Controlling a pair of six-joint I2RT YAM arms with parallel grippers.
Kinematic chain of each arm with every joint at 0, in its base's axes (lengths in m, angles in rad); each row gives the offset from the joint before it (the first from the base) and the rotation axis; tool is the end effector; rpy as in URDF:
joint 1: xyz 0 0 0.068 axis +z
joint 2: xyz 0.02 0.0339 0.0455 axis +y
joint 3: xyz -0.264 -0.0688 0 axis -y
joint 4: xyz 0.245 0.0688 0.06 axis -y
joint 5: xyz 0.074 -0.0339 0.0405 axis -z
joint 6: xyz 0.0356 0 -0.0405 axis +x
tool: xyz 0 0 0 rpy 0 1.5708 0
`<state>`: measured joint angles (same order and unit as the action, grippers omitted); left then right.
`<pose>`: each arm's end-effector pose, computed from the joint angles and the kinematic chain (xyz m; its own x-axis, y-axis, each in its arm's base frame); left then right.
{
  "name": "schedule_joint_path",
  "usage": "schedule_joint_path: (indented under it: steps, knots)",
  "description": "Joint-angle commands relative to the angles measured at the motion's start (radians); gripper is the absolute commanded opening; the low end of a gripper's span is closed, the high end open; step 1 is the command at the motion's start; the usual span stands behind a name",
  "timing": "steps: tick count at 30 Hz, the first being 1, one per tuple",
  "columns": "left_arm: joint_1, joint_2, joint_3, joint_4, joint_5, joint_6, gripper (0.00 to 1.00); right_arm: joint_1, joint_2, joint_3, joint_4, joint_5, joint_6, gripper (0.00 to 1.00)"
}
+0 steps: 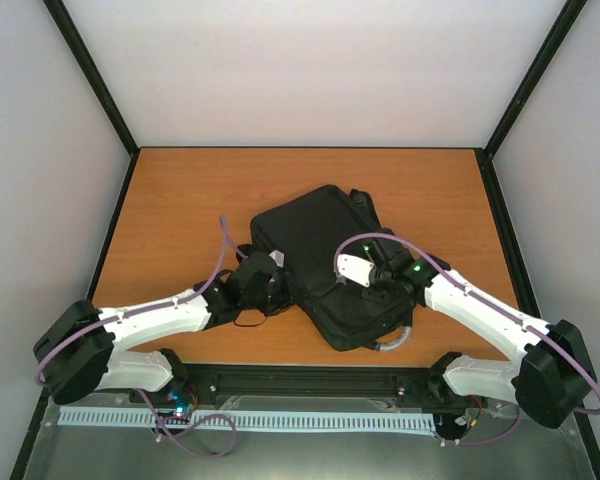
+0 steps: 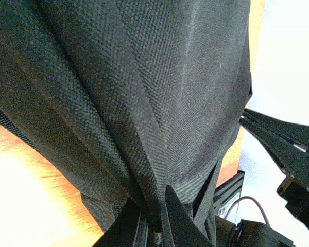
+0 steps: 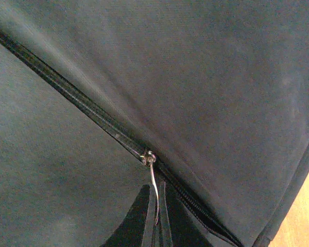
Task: Pack the student bag
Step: Zip the student bag at the center of the board.
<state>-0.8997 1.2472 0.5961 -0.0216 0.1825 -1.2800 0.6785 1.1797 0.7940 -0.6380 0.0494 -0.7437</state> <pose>0.1520 -0.2018 0.1951 -0.9335 -0.3394 -0.1159 -0.1251 0.6109 -0.7817 0.1770 0.1404 0.2274 -0.0785 -0.9318 -0.3543 -0.8968 0.2212 -0.3832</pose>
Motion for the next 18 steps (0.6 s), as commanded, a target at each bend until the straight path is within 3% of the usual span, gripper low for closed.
schedule_joint_path:
  steps: [1,18]
  knots:
    - [-0.008,-0.029,-0.018,-0.073,-0.026,0.004,0.01,-0.123,0.009,-0.007,0.039,0.070,-0.074,0.03]
    - [-0.008,-0.049,-0.042,-0.084,-0.044,0.005,0.01,-0.489,0.162,0.067,0.112,-0.048,-0.225,0.03]
